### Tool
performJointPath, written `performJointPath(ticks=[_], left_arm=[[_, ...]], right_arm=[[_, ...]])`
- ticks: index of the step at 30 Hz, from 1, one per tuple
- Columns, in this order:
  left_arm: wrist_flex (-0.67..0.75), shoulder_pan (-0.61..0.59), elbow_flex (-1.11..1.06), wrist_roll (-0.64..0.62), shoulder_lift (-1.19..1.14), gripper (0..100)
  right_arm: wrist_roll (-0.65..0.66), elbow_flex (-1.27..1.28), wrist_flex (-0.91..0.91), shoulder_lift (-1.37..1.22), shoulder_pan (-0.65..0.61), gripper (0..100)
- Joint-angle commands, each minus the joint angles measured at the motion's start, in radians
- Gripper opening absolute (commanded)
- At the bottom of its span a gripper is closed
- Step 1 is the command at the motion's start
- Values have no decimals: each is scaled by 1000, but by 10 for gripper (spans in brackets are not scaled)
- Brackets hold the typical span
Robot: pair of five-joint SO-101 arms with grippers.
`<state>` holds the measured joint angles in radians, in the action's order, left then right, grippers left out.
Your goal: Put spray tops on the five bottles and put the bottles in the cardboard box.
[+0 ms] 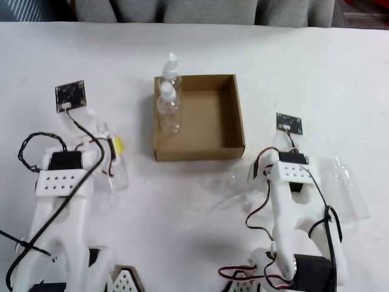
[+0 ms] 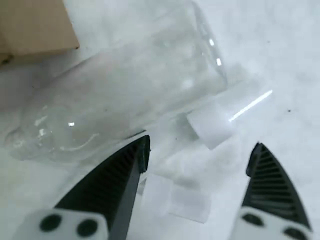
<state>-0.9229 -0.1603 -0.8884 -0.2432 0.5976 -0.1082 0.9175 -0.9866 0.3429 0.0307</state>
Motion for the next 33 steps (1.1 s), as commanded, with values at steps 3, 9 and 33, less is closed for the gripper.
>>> performJointPath(ticks=[3, 9, 33], left_arm=[[15, 12, -8, 11, 42, 31], [15, 12, -9, 11, 42, 31], [15, 12, -11, 11, 38, 31]], right_arm=[[110, -3, 33, -79, 16, 113], [137, -32, -1, -99, 116, 98], [618, -358, -226, -101, 615, 46]])
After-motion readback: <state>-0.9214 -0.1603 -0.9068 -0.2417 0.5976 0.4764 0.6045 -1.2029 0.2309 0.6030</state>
